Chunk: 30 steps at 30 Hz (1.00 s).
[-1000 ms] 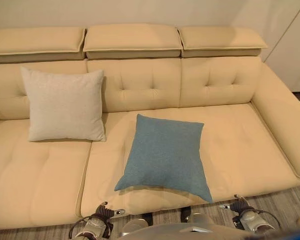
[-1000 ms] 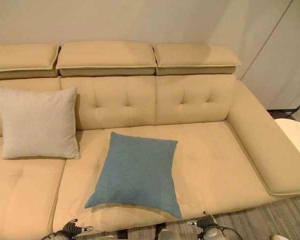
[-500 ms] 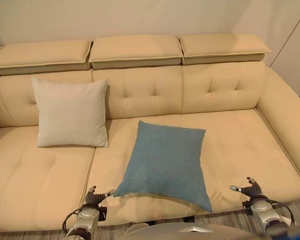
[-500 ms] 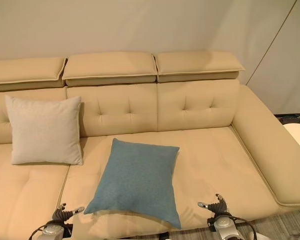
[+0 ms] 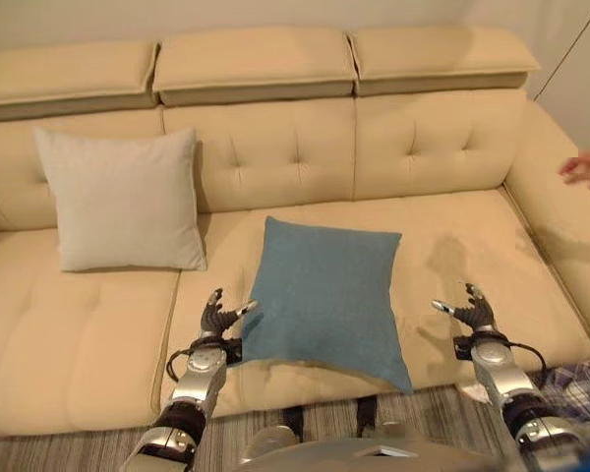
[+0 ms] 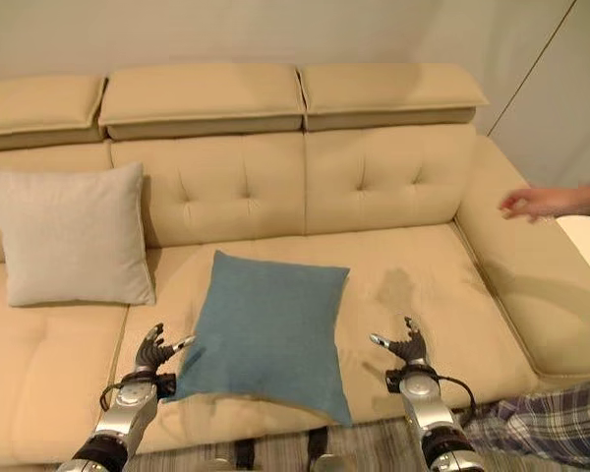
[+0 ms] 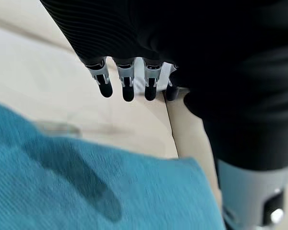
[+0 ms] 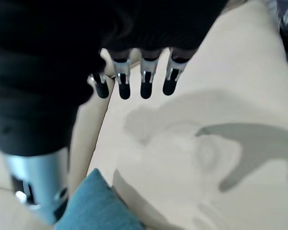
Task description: Pick up all the scattered cushions and arrange them neatly on the sofa.
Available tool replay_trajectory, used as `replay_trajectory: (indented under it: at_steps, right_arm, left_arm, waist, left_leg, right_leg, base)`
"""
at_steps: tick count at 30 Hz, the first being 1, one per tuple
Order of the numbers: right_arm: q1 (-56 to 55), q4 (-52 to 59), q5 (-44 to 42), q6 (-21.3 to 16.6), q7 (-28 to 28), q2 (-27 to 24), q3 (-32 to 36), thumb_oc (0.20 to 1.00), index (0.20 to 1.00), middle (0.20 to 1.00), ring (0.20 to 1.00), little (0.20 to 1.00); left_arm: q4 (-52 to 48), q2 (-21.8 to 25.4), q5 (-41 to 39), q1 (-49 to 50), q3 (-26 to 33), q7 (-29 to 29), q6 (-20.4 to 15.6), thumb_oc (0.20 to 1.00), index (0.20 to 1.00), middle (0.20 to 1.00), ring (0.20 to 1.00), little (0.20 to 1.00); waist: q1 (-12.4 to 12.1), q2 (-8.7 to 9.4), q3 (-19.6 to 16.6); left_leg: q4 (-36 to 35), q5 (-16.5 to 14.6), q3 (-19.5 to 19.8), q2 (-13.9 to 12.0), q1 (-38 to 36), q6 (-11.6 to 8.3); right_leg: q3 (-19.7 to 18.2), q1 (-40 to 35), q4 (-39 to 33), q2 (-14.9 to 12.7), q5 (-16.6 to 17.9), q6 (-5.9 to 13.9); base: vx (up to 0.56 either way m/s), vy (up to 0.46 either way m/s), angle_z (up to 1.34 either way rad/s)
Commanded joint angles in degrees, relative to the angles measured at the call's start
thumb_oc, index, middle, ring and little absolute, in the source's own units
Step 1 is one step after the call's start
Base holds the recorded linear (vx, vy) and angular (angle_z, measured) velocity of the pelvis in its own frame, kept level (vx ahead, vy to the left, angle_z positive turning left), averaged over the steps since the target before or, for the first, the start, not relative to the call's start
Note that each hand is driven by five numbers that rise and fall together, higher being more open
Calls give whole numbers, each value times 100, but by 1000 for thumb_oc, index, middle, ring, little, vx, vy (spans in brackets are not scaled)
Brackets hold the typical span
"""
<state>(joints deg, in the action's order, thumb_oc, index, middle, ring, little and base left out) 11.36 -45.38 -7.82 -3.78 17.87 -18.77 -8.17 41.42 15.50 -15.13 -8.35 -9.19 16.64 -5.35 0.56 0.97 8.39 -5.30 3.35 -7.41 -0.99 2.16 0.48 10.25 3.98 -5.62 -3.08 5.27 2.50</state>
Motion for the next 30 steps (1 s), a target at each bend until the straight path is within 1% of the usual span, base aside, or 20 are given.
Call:
replay_trajectory:
  at_steps: [1, 4, 7, 8, 11, 16, 22, 30]
  right_arm:
    - [447, 154, -394, -321, 254, 68, -154, 1000, 1000, 1000, 1000, 1000]
    - [733, 176, -515, -381, 322, 192, -316, 1000, 1000, 1000, 1000, 1000]
    - [961, 179, -565, -406, 362, 244, -437, 1000, 1000, 1000, 1000, 1000]
    - [1136, 165, -658, -438, 385, 331, -541, 1000, 1000, 1000, 1000, 1000]
    - [1245, 181, -763, -490, 411, 405, -580, 1000, 1000, 1000, 1000, 1000]
    - [1470, 208, -844, -568, 427, 539, -758, 1000, 1000, 1000, 1000, 1000]
    - [1493, 235, -780, -598, 409, 685, -916, 1000, 1000, 1000, 1000, 1000]
    - [1162, 274, -666, -580, 348, 731, -860, 1000, 1000, 1000, 1000, 1000]
  left_arm:
    - [13, 13, -88, -524, -115, 266, -320, 1000, 1000, 1000, 1000, 1000]
    - [-31, -14, -92, -846, -318, 362, -362, 1000, 1000, 1000, 1000, 1000]
    - [-43, -28, -109, -1089, -461, 435, -430, 1000, 1000, 1000, 1000, 1000]
    - [-35, -50, -159, -1297, -571, 488, -475, 1000, 1000, 1000, 1000, 1000]
    - [-5, -62, -189, -1416, -651, 523, -526, 1000, 1000, 1000, 1000, 1000]
    - [-128, -144, -268, -1629, -840, 564, -617, 1000, 1000, 1000, 1000, 1000]
    - [-293, -260, -264, -1659, -1041, 545, -666, 1000, 1000, 1000, 1000, 1000]
    - [-522, -298, -116, -1390, -1095, 424, -588, 1000, 1000, 1000, 1000, 1000]
  waist:
    - [25, 82, 68]
    - [36, 76, 172]
    - [44, 66, 176]
    - [45, 52, 194]
    - [42, 35, 190]
    - [24, 0, 266]
    - [1, -32, 345]
    - [27, -34, 306]
  left_leg:
    - [30, -325, 266, 101, 192, -309]
    - [30, -244, 254, 97, 455, -315]
    - [30, -153, 247, 100, 737, -327]
    - [30, -87, 248, 129, 940, -339]
    - [30, -47, 250, 145, 1054, -353]
    - [30, 3, 248, 170, 1193, -384]
    - [30, 7, 240, 193, 1199, -395]
    - [30, -67, 191, 219, 1086, -362]
  right_leg:
    - [-82, -33, 82, -80, -386, 477]
    - [-125, 254, 97, -80, -297, 469]
    - [-153, 560, 117, -83, -224, 459]
    - [-176, 749, 134, -93, -172, 447]
    - [-178, 872, 146, -119, -144, 444]
    - [-172, 1015, 175, -162, -120, 449]
    - [-169, 1015, 160, -193, -94, 474]
    - [-182, 916, 118, -222, -90, 495]
  base:
    - [-95, 10, 0]
    - [-86, 12, -1]
    - [-61, 22, -1]
    - [-33, 28, 2]
    - [0, 0, 0]
    - [0, 0, 0]
    - [0, 0, 0]
    - [-2, 5, -3]
